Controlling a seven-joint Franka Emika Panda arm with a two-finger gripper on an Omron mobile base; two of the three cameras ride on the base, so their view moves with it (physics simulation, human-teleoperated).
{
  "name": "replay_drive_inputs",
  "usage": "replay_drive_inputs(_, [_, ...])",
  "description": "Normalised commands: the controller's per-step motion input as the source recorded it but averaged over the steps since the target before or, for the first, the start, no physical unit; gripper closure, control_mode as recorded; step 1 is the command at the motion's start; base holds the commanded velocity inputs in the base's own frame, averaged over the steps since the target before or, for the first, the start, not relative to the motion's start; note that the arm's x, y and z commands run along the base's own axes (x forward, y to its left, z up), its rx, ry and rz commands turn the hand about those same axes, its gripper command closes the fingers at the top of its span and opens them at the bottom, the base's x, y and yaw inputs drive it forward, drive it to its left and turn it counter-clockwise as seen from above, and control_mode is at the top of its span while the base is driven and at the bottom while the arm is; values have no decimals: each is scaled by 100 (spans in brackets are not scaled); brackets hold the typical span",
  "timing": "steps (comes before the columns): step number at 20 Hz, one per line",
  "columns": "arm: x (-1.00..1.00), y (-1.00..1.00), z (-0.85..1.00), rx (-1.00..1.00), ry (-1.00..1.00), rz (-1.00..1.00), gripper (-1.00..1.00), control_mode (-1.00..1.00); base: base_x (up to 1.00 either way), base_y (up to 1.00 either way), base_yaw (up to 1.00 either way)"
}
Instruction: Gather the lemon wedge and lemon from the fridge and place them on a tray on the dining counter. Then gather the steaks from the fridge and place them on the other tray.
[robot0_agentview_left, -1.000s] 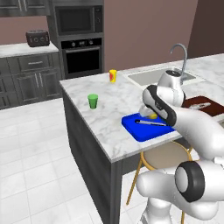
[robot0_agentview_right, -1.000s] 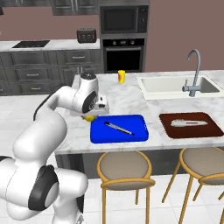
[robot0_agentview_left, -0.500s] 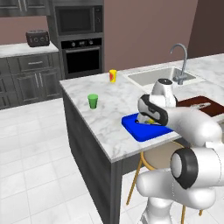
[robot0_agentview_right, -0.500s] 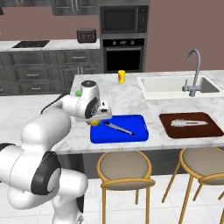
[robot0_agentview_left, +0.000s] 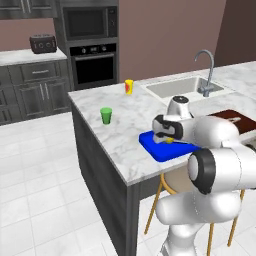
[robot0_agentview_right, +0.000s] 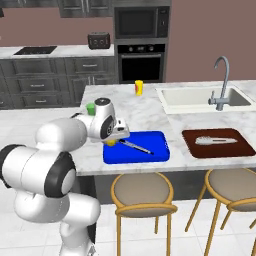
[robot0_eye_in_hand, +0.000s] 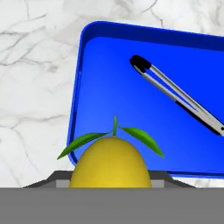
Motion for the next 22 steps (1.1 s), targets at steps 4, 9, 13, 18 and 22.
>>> replay_drive_inputs(4, [31, 0, -23, -1, 0, 0, 100, -100, 0, 0, 0])
replay_drive_inputs(9, [29, 0, -23, 0, 0, 0, 100, -100, 0, 0, 0])
replay_drive_inputs(13, [28, 0, -25, 0, 0, 0, 100, -100, 0, 0, 0])
replay_drive_inputs(18, [26, 0, -24, 0, 0, 0, 100, -100, 0, 0, 0])
replay_drive_inputs(22, [24, 0, -24, 0, 0, 0, 100, -100, 0, 0, 0])
